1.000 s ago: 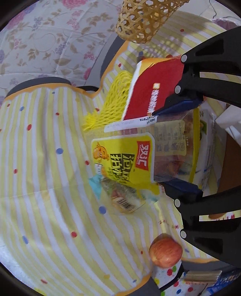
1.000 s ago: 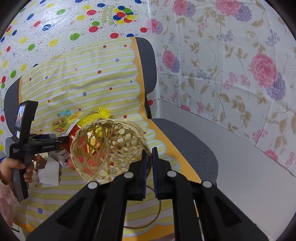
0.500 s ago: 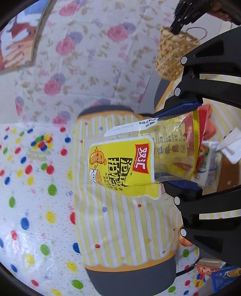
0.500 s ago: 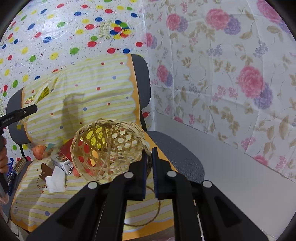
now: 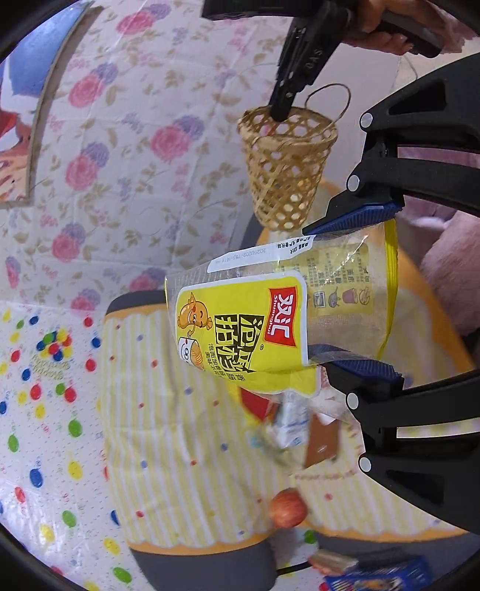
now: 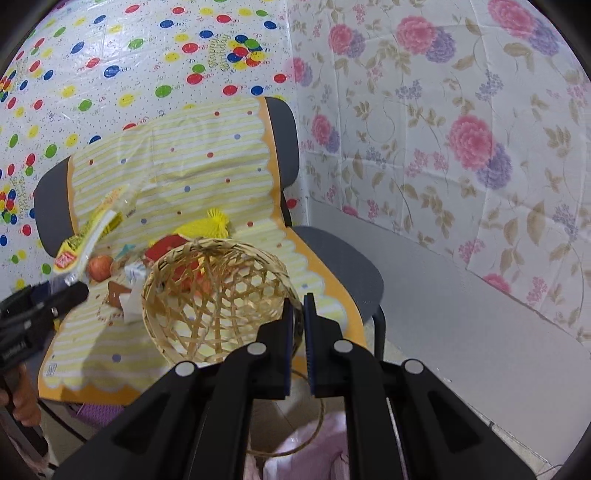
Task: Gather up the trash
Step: 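Carry the snack bag and basket to the bin and release both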
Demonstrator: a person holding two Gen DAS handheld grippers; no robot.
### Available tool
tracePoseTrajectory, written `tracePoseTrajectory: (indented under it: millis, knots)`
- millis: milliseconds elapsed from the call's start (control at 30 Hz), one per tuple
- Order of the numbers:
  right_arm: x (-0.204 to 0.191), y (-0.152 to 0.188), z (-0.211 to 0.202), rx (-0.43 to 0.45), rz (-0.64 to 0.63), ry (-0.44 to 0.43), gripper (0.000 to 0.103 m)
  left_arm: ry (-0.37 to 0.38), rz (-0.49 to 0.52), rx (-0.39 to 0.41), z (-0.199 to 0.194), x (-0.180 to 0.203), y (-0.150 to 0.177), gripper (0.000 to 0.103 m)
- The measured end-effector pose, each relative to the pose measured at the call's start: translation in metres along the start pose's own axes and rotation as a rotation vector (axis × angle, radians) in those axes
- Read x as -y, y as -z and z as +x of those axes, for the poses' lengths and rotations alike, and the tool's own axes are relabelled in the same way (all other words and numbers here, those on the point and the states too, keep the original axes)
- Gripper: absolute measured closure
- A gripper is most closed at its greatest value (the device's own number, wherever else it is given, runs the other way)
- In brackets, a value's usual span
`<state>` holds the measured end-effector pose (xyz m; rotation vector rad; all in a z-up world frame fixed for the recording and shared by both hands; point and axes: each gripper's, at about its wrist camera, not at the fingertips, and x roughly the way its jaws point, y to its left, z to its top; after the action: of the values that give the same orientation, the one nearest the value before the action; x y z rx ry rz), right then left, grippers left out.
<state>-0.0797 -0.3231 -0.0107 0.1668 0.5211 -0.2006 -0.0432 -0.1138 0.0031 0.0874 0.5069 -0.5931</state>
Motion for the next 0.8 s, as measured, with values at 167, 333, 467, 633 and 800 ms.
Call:
tracePoseTrajectory:
  millis: [167, 333, 467, 633, 800]
  knots:
    - [0.015, 0.023, -0.021, -0.039, 0.019, 0.034, 0.097, 0.060, 0.004, -0.059, 0.000, 0.027, 0.033, 0.044]
    - [0.032, 0.046, -0.045, -0.077, 0.033, 0.090, 0.097, 0.154, 0.069, -0.135, 0.003, 0.063, 0.060, 0.044]
    - [0.050, 0.064, -0.066, -0.102, 0.056, 0.147, 0.097, 0.241, 0.132, -0.181, 0.007, 0.091, 0.069, 0.044]
    - [0.073, 0.090, -0.078, -0.154, 0.093, 0.200, 0.097, 0.331, 0.198, -0.269, 0.019, 0.120, 0.082, 0.044]
    - [0.086, 0.103, -0.070, -0.199, 0.125, 0.202, 0.096, 0.369, 0.186, -0.357, 0.044, 0.130, 0.086, 0.043]
